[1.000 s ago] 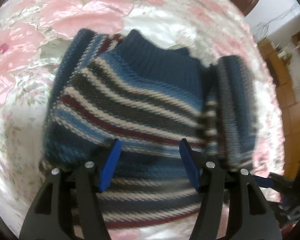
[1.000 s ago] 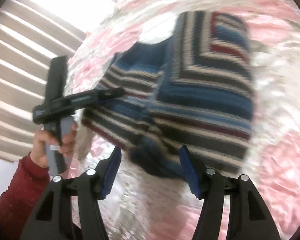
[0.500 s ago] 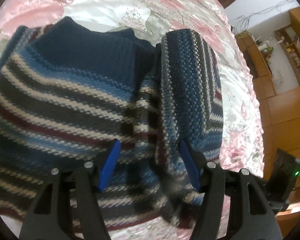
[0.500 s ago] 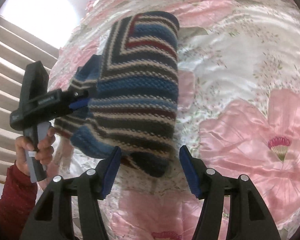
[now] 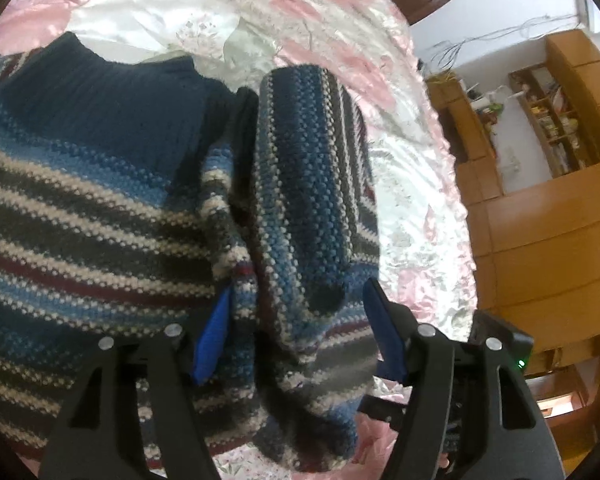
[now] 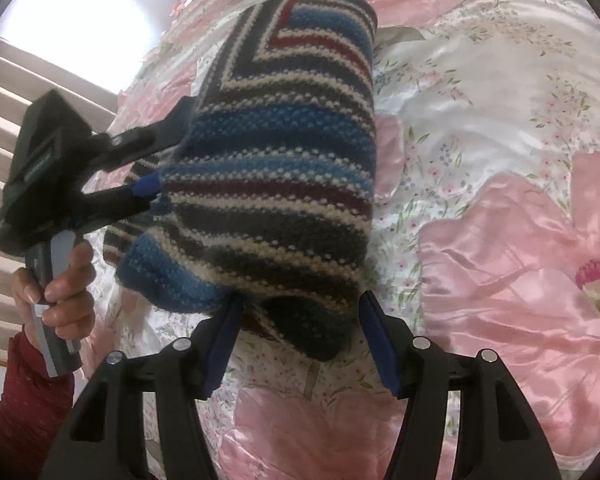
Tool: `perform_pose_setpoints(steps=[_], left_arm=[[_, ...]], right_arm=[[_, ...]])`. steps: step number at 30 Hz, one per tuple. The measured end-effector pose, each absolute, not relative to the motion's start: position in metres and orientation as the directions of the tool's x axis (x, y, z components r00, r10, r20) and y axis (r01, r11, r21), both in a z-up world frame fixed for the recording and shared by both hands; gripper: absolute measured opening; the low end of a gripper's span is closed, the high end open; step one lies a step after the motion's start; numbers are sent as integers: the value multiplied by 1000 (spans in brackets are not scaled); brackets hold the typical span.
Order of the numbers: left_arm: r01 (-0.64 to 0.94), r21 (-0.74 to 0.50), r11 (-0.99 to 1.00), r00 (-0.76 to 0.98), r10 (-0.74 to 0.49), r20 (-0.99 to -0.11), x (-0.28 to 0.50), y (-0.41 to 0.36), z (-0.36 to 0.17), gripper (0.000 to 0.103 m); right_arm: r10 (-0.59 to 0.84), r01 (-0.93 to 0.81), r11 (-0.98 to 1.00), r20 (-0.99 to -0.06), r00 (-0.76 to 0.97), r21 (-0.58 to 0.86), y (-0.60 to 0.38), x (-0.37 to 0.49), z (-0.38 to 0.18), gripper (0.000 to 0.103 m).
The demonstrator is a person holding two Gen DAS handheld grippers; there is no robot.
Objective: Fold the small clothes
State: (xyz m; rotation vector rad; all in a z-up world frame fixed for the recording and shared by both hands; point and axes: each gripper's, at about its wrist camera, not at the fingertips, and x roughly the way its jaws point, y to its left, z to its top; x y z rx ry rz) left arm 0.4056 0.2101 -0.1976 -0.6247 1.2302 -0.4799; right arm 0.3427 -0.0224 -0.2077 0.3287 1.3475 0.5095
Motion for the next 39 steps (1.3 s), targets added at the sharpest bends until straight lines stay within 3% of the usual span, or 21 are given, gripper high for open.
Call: perform_pose_setpoints(steps=[6, 8, 11, 25, 39], left_arm=[[1, -606, 795, 232, -590, -774, 415, 185, -217, 66], [-7, -596, 803, 254, -575, -778, 414, 182, -214, 38], [-3, -620, 785, 292, -592, -751, 407, 182, -203, 29], [49, -634, 772, 455, -582, -674, 386, 232, -132, 27], [-60, -582, 811, 499, -481, -721, 387, 351, -108, 27]], right_arm=[[531, -158, 845, -837, 130, 511, -19, 341, -211, 62], [529, -158, 846, -838, 133, 509, -20, 339, -210, 62], [537, -148, 842, -831, 144, 519, -25, 338, -208, 62], [540, -150, 841, -822, 182, 519, -31, 326, -193, 62], [554, -229, 826, -818, 157, 515, 9, 335, -188, 62]])
